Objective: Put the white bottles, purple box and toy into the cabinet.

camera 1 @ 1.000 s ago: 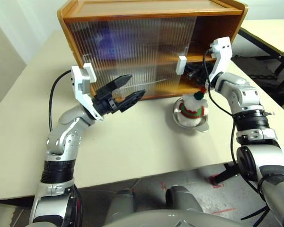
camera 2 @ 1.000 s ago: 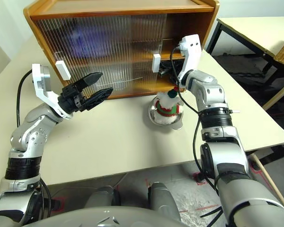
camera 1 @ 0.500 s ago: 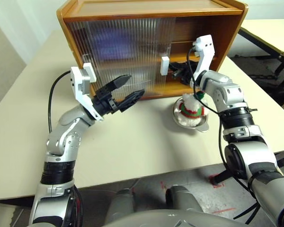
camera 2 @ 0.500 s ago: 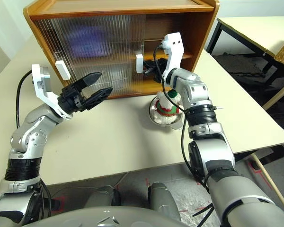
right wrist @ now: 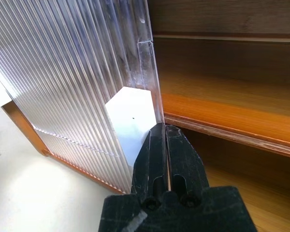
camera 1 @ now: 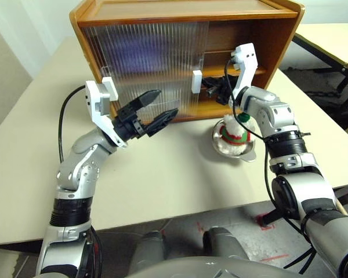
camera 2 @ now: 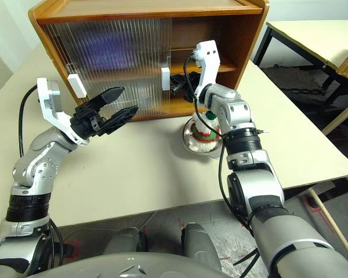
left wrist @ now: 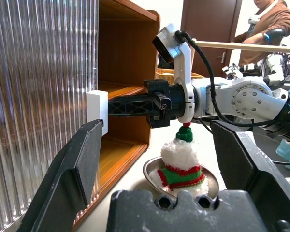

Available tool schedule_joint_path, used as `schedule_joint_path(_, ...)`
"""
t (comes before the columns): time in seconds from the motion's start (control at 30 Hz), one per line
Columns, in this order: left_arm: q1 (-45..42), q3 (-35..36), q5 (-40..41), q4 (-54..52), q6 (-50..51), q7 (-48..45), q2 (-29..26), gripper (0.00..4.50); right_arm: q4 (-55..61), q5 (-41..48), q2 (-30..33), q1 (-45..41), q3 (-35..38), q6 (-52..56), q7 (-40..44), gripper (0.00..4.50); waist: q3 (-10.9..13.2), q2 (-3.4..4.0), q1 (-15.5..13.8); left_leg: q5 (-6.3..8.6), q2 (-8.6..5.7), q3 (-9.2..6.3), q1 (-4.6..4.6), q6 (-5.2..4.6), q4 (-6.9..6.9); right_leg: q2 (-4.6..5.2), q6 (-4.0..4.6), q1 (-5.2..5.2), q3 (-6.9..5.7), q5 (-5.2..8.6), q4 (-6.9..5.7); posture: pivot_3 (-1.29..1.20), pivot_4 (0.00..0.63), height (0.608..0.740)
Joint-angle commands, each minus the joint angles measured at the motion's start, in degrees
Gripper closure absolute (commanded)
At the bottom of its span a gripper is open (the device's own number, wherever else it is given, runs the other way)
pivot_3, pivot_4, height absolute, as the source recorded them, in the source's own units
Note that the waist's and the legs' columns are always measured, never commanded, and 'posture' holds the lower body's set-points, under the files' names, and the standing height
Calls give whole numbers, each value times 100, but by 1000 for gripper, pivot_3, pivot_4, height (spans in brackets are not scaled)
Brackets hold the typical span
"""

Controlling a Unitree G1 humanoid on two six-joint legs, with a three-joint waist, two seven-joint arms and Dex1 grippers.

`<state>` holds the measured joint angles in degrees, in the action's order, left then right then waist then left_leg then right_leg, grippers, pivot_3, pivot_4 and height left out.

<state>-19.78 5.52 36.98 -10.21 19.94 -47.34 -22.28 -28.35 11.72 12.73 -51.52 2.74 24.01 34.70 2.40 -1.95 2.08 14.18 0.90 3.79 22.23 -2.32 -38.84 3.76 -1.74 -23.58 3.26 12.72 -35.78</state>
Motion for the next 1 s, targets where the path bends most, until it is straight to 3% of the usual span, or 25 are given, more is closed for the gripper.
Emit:
schedule_joint_path(0.03, -59, -100, -80, 46, -68, -67, 17, 0, -73, -219, 308, -15, -46, -559, 19, 4472, 0, 0, 1, 0, -1, 0, 0, 0, 0, 0, -1, 0, 0, 0, 1, 54, 0, 740)
schedule_joint_path(0.13, -69, -154, -87, 95, -100, -112, 71, 0, 57, -283, 679, 191, 39, -674, 27, 4472, 0, 0, -13, 0, -4, 0, 4, 0, 1, 5, -4, 0, -3, 4, 3, 39, 0, 740)
schedule_joint_path(0.23, -116, -200, -105, 160, -121, -160, 113, 0, 375, -163, 865, 362, 149, -610, -20, 3775, 0, 0, 2, 0, -6, 1, 5, 0, 3, 9, -5, 1, -1, 7, 8, 33, 0, 740)
schedule_joint_path(0.57, -333, -263, -109, 434, -153, -311, 157, 0, 3309, 787, 1140, 1958, 607, 112, 86, 102, 4, 6, 42, -6, -4, -3, 3, -10, 14, 2, -28, 0, 0, 31, 4, -25, 0, 740)
schedule_joint_path(0.83, -344, -252, -100, 483, -149, -363, 152, 0, 5050, 1358, 1281, 3324, 854, 811, -241, 41, 4, 6, 36, 0, -5, 0, 1, 0, 14, 7, -33, 1, -1, 33, 7, -39, 0, 740)
schedule_joint_path(1.0, -377, -230, -102, 525, -148, -385, 139, 0, 5536, 1465, 1234, 4176, 833, 888, -382, 41, 4, 5, 39, 0, -5, 1, -1, 0, 13, 6, -22, 1, -1, 40, 7, -40, 0, 740)
